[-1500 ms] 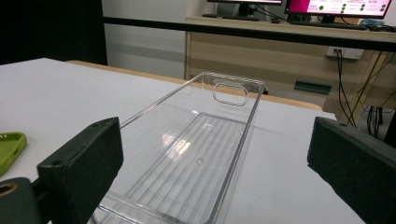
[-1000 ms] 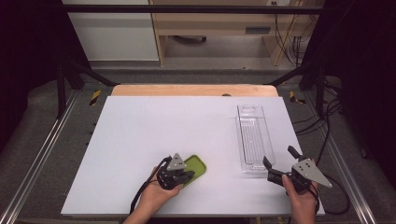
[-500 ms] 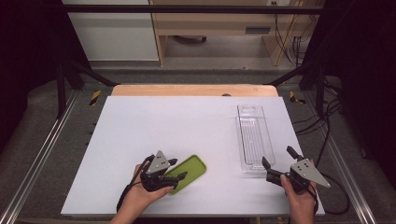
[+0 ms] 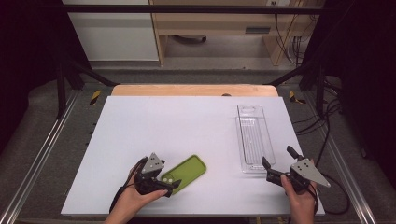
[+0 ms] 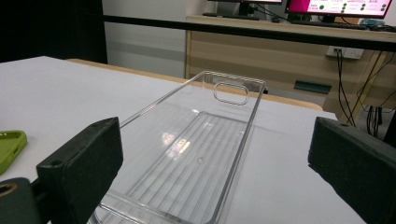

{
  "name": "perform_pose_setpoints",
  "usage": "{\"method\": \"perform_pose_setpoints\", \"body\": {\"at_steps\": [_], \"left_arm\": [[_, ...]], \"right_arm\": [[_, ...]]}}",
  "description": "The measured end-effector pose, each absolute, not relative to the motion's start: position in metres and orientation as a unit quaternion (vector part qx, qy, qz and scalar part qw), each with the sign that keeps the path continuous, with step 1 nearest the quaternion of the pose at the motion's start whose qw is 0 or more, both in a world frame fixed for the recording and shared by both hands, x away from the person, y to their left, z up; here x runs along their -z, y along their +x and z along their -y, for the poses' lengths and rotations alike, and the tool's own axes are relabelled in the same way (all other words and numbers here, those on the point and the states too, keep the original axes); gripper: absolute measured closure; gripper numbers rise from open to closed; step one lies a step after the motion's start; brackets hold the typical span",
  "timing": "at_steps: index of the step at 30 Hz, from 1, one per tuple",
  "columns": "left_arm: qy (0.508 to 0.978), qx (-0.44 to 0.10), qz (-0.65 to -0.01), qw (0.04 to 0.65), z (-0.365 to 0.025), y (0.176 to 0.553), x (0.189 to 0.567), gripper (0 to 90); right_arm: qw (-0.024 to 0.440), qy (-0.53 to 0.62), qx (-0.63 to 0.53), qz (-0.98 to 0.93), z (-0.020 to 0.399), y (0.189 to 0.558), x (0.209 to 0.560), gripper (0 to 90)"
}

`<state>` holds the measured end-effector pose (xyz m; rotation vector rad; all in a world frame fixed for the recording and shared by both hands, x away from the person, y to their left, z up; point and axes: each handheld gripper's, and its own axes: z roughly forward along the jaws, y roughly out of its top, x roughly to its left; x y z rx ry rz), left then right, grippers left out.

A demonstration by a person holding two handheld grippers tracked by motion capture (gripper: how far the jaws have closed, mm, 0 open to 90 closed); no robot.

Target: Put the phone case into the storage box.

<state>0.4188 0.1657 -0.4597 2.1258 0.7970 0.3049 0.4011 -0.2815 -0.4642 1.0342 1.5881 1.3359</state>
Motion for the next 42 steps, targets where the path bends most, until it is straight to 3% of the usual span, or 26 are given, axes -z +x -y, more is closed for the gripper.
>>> {"method": "perform_pose_setpoints", "body": {"at_steps": [42], "left_arm": [[0.870, -0.092, -0.307, 0.374, -0.162, 0.416, 0.482, 4.7]], "right_arm": [[0.397, 0.405, -0.529, -0.632, 0.280, 0.401, 0.464, 3.6]]}}
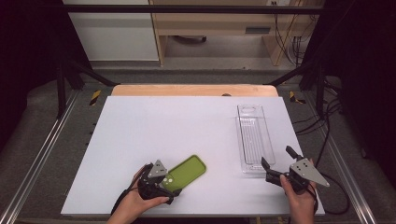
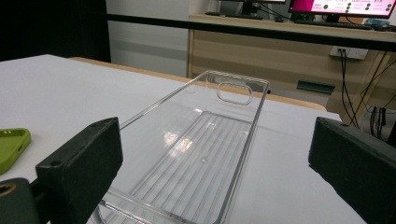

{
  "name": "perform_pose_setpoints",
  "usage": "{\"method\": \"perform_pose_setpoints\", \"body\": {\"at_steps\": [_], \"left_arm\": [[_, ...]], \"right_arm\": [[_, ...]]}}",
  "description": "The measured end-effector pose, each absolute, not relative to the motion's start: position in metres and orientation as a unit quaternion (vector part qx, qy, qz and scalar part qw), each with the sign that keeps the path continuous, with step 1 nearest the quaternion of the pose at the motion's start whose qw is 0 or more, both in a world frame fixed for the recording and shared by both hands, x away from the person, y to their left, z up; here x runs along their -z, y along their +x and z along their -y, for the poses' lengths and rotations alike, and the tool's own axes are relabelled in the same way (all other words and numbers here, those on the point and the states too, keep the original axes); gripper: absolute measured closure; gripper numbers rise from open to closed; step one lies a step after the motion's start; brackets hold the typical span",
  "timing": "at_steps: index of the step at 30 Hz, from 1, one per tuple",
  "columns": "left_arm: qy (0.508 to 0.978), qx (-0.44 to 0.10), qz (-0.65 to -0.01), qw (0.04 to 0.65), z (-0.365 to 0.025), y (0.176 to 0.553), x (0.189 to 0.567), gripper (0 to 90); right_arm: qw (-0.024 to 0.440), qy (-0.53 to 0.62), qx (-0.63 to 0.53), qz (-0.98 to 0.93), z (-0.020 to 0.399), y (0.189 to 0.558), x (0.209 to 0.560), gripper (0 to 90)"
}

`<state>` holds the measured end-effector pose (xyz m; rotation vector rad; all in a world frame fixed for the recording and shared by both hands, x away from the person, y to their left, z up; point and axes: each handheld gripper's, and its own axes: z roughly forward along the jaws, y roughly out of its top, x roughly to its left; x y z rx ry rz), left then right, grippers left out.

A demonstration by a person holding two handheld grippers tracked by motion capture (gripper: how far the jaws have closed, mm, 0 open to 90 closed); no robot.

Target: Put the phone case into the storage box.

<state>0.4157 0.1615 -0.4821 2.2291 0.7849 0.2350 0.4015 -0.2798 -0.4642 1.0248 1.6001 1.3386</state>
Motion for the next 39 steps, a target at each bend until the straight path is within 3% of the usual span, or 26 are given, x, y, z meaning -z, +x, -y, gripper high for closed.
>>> {"method": "perform_pose_setpoints", "body": {"at_steps": [20, 26, 39], "left_arm": [[0.879, -0.096, -0.295, 0.363, -0.1595, 0.4163, 0.4855, 5.1], [0.881, -0.121, -0.287, 0.357, -0.1603, 0.4136, 0.4855, 14.3], [0.879, -0.131, -0.287, 0.359, -0.1614, 0.4143, 0.4816, 16.4]], "right_arm": [[0.398, 0.403, -0.527, -0.634, 0.2792, 0.4016, 0.4642, 3.6], [0.398, 0.404, -0.527, -0.633, 0.2795, 0.4017, 0.4643, 3.6], [0.397, 0.403, -0.528, -0.633, 0.2793, 0.4013, 0.4639, 3.6]]}}
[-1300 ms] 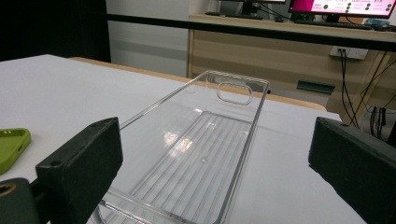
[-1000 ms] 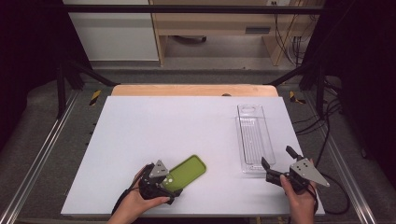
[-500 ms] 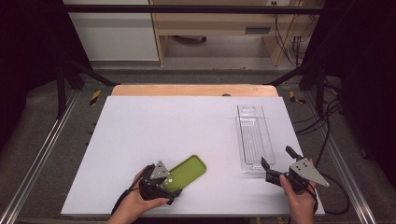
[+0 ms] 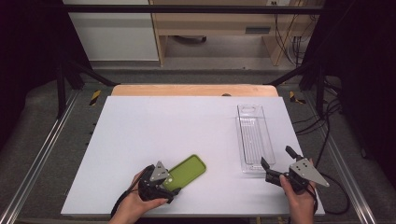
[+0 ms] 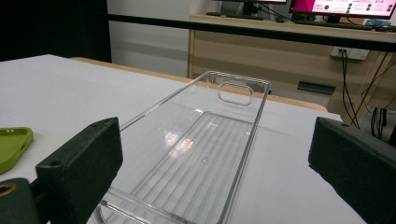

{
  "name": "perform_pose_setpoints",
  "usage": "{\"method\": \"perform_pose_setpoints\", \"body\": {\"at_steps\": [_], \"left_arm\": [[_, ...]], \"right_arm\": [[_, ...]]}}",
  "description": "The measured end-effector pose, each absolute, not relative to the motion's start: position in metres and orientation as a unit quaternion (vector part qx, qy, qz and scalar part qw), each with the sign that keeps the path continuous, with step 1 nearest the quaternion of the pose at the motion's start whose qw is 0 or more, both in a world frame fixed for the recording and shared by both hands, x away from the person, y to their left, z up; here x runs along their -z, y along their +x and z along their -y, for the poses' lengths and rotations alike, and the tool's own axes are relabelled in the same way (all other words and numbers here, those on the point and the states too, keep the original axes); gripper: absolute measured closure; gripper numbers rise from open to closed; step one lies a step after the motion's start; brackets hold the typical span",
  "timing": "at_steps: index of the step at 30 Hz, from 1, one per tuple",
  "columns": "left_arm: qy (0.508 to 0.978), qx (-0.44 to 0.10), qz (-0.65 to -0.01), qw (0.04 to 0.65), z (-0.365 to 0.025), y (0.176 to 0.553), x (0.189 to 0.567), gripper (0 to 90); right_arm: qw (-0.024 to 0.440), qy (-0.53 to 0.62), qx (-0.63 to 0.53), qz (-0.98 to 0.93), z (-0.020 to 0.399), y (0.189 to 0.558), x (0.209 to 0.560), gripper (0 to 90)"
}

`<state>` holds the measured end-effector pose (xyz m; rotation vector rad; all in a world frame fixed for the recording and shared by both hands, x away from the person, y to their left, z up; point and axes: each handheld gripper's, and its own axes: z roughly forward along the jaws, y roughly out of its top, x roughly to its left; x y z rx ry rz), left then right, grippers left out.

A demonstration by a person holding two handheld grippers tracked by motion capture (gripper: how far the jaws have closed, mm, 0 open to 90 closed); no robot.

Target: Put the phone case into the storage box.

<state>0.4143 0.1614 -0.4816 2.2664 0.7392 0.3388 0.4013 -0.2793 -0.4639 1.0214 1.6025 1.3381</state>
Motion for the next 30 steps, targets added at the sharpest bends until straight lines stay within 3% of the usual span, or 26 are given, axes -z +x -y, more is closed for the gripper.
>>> {"method": "perform_pose_setpoints", "body": {"at_steps": [17, 30], "left_arm": [[0.872, -0.146, -0.275, 0.378, -0.184, 0.438, 0.418, 16.4], [0.874, -0.143, -0.273, 0.377, -0.196, 0.451, 0.399, 16.4]], "right_arm": [[0.397, 0.398, -0.531, -0.634, 0.275, 0.400, 0.462, 3.6], [0.399, 0.391, -0.532, -0.636, 0.269, 0.398, 0.456, 3.2]]}}
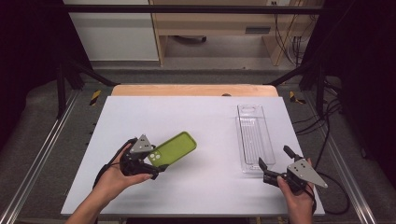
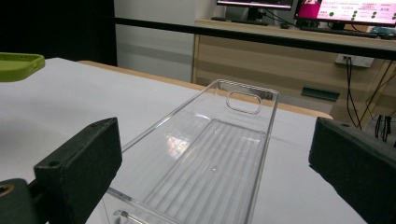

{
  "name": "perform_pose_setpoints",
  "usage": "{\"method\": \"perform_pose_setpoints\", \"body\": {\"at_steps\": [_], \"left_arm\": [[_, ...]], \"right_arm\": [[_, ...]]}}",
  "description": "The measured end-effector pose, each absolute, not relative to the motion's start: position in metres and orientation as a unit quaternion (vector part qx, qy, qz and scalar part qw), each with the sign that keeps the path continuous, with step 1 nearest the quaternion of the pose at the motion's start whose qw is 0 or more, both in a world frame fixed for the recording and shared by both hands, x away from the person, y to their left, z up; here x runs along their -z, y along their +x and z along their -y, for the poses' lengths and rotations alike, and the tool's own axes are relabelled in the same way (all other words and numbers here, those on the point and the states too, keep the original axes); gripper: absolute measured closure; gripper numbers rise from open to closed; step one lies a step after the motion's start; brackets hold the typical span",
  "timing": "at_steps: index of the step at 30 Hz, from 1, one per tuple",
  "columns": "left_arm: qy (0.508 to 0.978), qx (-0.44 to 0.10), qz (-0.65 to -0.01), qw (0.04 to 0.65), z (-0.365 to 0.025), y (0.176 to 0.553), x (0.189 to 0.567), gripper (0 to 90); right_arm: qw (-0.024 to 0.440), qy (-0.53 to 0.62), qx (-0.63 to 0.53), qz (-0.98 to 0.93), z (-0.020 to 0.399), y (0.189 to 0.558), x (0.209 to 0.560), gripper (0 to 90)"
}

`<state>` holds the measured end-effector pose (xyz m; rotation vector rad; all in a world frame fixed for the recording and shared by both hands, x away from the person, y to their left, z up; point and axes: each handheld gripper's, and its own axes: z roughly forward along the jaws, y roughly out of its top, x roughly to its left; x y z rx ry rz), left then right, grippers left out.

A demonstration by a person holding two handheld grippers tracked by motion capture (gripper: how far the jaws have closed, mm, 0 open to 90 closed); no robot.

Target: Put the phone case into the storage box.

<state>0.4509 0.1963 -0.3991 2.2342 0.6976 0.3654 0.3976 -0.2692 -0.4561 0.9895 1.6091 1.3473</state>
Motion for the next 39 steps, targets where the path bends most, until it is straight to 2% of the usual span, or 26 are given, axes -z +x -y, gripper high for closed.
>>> {"method": "perform_pose_setpoints", "body": {"at_steps": [4, 13, 39], "left_arm": [[0.876, -0.142, -0.268, 0.376, -0.197, 0.453, 0.394, 16.4], [0.878, -0.140, -0.257, 0.378, -0.200, 0.452, 0.379, 16.4], [0.893, -0.151, -0.238, 0.350, -0.194, 0.451, 0.369, 16.3]], "right_arm": [[0.383, 0.387, -0.543, -0.639, 0.263, 0.400, 0.451, 3.2], [0.380, 0.334, -0.514, -0.693, 0.242, 0.403, 0.437, 3.2], [0.355, 0.202, -0.463, -0.787, 0.181, 0.416, 0.403, 3.2]]}}
